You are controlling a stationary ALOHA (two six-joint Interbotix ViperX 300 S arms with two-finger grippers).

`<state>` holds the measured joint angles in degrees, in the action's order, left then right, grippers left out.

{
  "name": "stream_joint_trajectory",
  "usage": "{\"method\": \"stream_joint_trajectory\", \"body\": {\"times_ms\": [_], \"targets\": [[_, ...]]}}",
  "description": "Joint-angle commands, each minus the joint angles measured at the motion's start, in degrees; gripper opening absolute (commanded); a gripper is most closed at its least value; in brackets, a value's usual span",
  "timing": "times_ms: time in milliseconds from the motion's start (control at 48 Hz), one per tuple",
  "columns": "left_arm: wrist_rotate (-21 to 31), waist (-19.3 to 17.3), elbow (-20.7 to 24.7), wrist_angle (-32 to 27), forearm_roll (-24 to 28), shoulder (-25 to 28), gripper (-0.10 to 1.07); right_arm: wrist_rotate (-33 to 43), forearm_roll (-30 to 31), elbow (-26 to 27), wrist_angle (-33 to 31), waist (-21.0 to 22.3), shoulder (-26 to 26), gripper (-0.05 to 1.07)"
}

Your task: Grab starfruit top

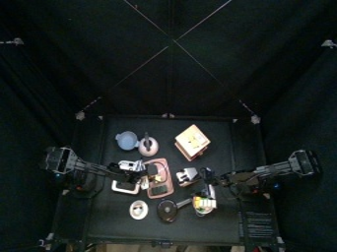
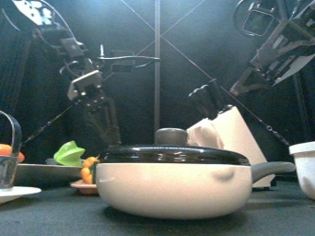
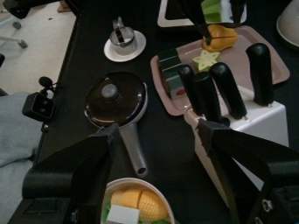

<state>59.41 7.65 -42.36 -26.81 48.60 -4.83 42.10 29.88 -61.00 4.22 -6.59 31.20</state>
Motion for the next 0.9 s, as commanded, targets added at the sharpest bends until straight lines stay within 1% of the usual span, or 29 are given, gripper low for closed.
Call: {"method": "stream_joint_trajectory", "body": {"times_ms": [0,62,125,250,312,521,667,812,875], "targets": [[1.3,3.0,1.7,-8.3,-3.0,-2.5,0.88,0.1,-0.1,0.4,0.5,0.1,0.2,1.0],[3.3,4.1,2.5,-12.4,-5.0,-2.8,0.88,0.1,-0.1,0.4,0.5,0.1,0.2,1.0],[6.5,4.8,3.3,-16.4,-6.5,-2.6,0.88,0.0,-0.1,0.4,0.5,0.1,0.1,1.0],[12.2,5.3,4.5,-21.4,-5.3,-2.2,0.88,0.1,-0.1,0.6,0.5,0.1,-0.1,1.0],[14.4,5.3,4.7,-22.7,-4.8,-2.1,0.88,0.1,-0.1,0.6,0.5,0.1,-0.2,1.0],[21.5,5.5,4.4,-23.8,-5.3,-2.1,0.88,0.1,-0.1,0.6,0.5,0.1,-0.5,1.0],[22.8,5.8,4.2,-25.0,-6.8,-2.2,0.88,0.1,-0.1,0.6,0.5,0.1,-0.6,1.0],[23.1,6.0,4.2,-27.9,-9.9,-2.1,0.88,0.0,-0.1,0.6,0.5,0.1,-0.6,1.0],[23.2,6.0,4.1,-28.0,-11.1,-2.1,0.88,0.0,-0.1,0.4,0.5,0.1,-0.6,1.0]]}}
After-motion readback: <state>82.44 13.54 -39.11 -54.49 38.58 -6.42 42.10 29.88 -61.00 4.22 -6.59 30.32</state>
